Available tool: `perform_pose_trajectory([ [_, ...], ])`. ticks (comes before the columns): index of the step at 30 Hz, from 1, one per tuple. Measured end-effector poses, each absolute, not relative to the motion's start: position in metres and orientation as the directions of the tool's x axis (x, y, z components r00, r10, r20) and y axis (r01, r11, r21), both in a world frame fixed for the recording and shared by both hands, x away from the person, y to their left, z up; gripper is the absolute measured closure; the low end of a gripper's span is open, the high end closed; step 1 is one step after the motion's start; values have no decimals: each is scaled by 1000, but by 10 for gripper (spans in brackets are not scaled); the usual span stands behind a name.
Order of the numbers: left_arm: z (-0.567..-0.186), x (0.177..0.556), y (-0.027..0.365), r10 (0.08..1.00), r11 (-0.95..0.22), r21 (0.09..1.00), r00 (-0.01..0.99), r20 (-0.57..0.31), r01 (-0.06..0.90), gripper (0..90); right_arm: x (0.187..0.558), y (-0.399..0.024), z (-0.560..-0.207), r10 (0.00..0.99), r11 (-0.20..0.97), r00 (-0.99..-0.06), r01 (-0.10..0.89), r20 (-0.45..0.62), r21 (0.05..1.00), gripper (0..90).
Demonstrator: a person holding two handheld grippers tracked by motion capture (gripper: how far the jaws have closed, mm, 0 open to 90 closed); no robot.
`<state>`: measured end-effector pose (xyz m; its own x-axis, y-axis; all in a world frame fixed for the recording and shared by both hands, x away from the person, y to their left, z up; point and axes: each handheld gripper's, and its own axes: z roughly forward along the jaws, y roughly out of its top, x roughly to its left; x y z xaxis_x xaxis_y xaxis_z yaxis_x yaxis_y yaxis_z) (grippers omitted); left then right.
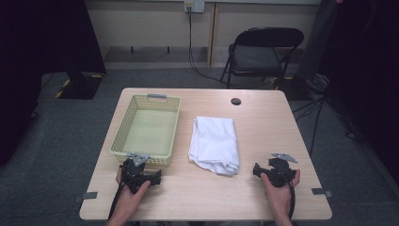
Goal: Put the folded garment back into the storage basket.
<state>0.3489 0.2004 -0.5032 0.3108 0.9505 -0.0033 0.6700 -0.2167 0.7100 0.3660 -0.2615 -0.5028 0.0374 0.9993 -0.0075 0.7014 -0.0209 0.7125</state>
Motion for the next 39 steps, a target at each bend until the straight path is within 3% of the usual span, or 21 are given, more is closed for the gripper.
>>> perform_pose_trajectory([
  [25, -503, 349, 200, 950, -217, 710, 311, -3, 670, 0, 361, -263, -497, 999, 48, -39, 706, -30, 706, 32],
  [39, -503, 349, 200, 951, -217, 710, 311, -3, 670, 0, 359, -267, -489, 998, 24, -59, 693, 23, 720, 27],
])
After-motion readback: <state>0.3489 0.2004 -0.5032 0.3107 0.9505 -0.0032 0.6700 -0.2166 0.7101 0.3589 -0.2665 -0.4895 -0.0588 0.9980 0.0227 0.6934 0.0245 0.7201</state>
